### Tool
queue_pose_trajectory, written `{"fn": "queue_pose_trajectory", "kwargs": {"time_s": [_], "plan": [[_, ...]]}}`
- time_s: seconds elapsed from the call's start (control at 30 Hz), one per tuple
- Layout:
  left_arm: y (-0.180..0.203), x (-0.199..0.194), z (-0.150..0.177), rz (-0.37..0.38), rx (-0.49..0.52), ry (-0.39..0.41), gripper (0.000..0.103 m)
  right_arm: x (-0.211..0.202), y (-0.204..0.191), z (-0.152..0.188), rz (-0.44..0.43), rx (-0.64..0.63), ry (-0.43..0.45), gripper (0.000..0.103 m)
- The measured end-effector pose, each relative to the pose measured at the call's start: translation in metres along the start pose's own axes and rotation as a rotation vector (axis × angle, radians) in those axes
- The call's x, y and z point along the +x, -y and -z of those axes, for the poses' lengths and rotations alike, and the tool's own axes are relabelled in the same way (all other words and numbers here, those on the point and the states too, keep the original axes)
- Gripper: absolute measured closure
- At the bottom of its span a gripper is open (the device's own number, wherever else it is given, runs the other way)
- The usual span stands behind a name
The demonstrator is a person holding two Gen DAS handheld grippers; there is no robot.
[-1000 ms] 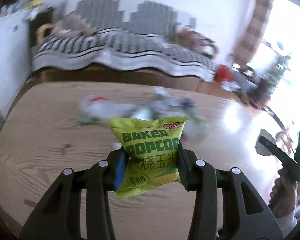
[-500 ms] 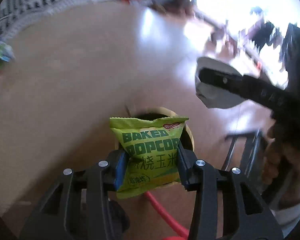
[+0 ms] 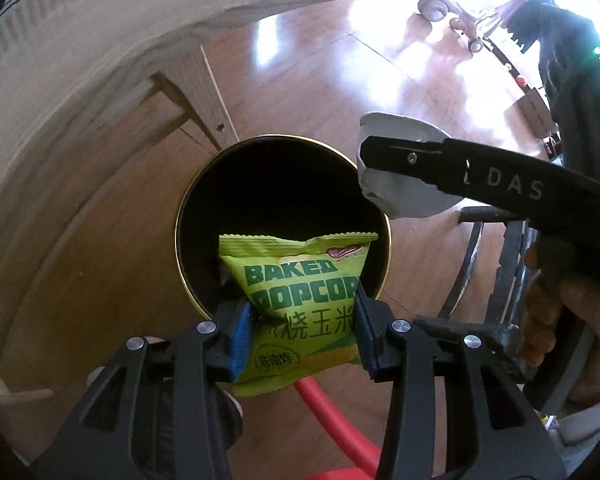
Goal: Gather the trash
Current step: 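Carry both items over the black bin and open both tools to drop them, then return both tools to the table trash pile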
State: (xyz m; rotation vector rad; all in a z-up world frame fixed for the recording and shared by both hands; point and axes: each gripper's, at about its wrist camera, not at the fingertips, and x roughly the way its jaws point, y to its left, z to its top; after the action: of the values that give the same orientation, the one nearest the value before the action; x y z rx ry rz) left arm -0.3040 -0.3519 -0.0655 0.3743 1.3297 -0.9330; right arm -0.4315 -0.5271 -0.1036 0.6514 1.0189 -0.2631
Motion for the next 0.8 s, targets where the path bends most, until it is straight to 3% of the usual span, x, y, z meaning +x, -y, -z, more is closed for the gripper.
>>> {"fn": "queue_pose_trajectory", "kwargs": {"time_s": [0.1, 0.13, 0.17, 0.23, 0.33, 0.47, 0.53, 0.67, 0.8], "plan": [[0.002, 0.006, -0.002, 0.001, -0.001, -0.003, 0.057, 0.001, 0.004, -0.007, 0.000, 0.026, 0.003, 0.059], [0.003, 0.008, -0.004, 0.000, -0.009, -0.004, 0.041, 0.000, 0.006, -0.008, 0.001, 0.039, 0.004, 0.056], [0.002, 0.008, -0.004, -0.003, -0.019, 0.001, 0.009, -0.002, 0.010, -0.010, 0.003, 0.052, 0.009, 0.035], [0.004, 0.006, -0.006, -0.026, -0.025, 0.026, 0.006, -0.010, 0.014, -0.012, 0.011, 0.073, 0.038, 0.010], [0.007, 0.001, -0.005, -0.049, 0.018, -0.002, 0.006, -0.021, 0.020, -0.016, 0.010, 0.096, 0.066, 0.007], [0.003, -0.031, -0.009, -0.101, 0.022, 0.085, 0.006, -0.043, 0.019, -0.023, 0.093, 0.083, 0.132, 0.007], [-0.007, -0.058, -0.010, -0.100, -0.005, 0.140, 0.006, -0.058, 0.001, -0.031, 0.122, -0.005, 0.196, 0.007], [-0.048, -0.130, -0.003, -0.154, -0.088, 0.275, 0.006, -0.080, -0.056, -0.051, 0.057, -0.131, 0.302, 0.007], [-0.132, -0.207, 0.029, -0.257, -0.281, 0.406, 0.006, -0.077, -0.129, -0.072, -0.038, -0.266, 0.314, 0.007]]}}
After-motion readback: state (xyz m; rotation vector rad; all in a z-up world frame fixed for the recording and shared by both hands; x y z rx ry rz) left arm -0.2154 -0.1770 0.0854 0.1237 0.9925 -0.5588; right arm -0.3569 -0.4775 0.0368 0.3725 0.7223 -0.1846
